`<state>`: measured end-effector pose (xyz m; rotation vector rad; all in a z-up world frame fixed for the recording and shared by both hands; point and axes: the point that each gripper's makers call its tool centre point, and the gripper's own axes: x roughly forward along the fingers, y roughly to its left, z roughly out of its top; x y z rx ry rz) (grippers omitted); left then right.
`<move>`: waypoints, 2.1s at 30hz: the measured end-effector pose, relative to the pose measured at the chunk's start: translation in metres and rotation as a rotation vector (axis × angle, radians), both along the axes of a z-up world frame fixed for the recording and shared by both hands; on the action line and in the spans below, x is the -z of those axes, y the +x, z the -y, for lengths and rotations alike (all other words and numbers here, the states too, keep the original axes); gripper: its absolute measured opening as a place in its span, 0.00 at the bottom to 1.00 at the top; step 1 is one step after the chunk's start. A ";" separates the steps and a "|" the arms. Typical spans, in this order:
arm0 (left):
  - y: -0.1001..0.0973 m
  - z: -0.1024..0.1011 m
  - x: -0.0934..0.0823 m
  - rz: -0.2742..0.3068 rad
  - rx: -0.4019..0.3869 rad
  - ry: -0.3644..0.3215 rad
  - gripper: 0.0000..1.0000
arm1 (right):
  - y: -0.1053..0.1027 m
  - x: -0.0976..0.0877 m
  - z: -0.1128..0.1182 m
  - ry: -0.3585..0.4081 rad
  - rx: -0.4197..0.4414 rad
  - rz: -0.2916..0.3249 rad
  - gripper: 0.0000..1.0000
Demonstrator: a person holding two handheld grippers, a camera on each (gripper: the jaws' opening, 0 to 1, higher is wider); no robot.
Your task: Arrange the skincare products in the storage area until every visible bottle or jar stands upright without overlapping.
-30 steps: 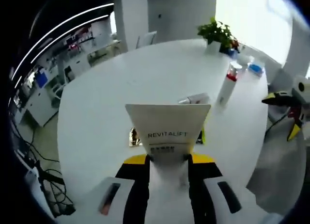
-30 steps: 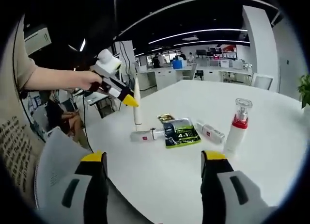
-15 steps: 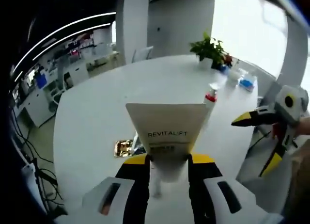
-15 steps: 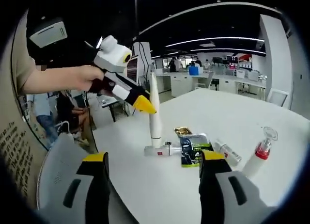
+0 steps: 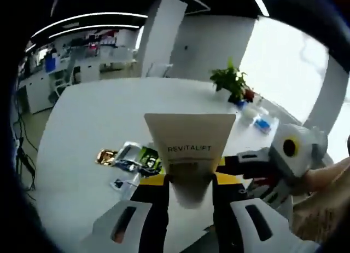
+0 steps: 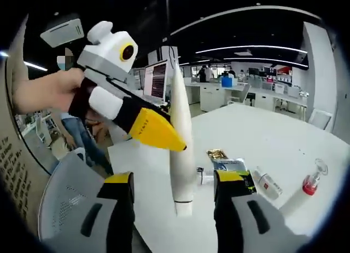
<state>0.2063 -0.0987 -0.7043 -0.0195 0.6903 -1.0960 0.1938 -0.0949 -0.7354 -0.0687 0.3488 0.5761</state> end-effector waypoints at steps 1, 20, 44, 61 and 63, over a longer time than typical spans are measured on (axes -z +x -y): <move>-0.003 0.000 0.000 -0.004 -0.001 -0.003 0.26 | 0.000 0.000 0.000 -0.005 -0.004 0.000 0.52; -0.020 0.008 -0.011 -0.035 -0.017 -0.029 0.27 | -0.003 -0.010 0.008 -0.112 0.029 0.049 0.21; -0.045 0.005 -0.024 -0.108 0.118 -0.196 0.19 | -0.036 -0.018 0.011 0.237 -0.094 -0.043 0.16; -0.064 0.015 -0.050 -0.048 0.351 -0.219 0.19 | -0.058 -0.037 -0.001 0.301 -0.295 -0.030 0.17; -0.065 0.015 -0.050 -0.049 0.363 -0.220 0.19 | -0.058 -0.037 0.000 0.304 -0.305 -0.030 0.17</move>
